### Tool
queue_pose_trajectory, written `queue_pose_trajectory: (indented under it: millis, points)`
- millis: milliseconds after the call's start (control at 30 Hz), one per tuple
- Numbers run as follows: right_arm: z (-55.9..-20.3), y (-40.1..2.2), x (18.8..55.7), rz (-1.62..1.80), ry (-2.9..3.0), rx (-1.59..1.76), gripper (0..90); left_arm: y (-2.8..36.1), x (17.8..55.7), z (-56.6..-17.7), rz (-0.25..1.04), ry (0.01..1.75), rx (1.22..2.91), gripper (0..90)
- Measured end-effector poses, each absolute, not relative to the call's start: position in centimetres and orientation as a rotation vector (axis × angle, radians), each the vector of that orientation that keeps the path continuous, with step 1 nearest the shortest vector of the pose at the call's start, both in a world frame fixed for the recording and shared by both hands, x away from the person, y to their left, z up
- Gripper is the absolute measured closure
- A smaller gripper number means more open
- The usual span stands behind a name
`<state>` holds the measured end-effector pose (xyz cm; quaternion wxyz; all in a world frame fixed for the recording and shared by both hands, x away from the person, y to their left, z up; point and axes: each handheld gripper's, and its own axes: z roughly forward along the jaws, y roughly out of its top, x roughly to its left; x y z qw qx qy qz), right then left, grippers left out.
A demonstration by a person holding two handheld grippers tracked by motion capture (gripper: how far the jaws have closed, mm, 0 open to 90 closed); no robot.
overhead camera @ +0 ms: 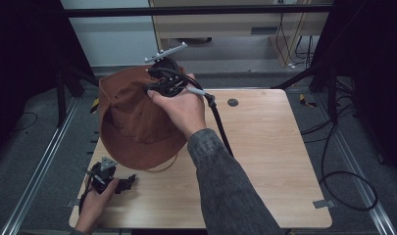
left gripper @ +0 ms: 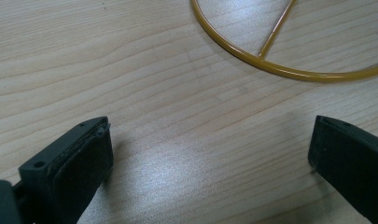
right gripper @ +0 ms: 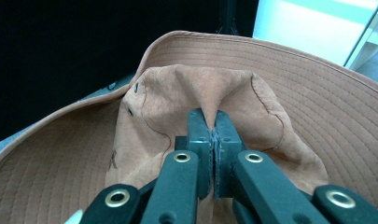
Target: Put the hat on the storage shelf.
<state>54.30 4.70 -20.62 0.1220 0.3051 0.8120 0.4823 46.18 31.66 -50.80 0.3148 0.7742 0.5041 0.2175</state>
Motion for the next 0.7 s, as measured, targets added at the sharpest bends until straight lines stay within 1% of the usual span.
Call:
queue_pose_trajectory:
  millis: [700]
  points:
    - [-22.9,6.5,55.2,1.348,2.419,0.897,87.9,31.7,46.2,-50.8,0.574,1.328,2.039,0.0]
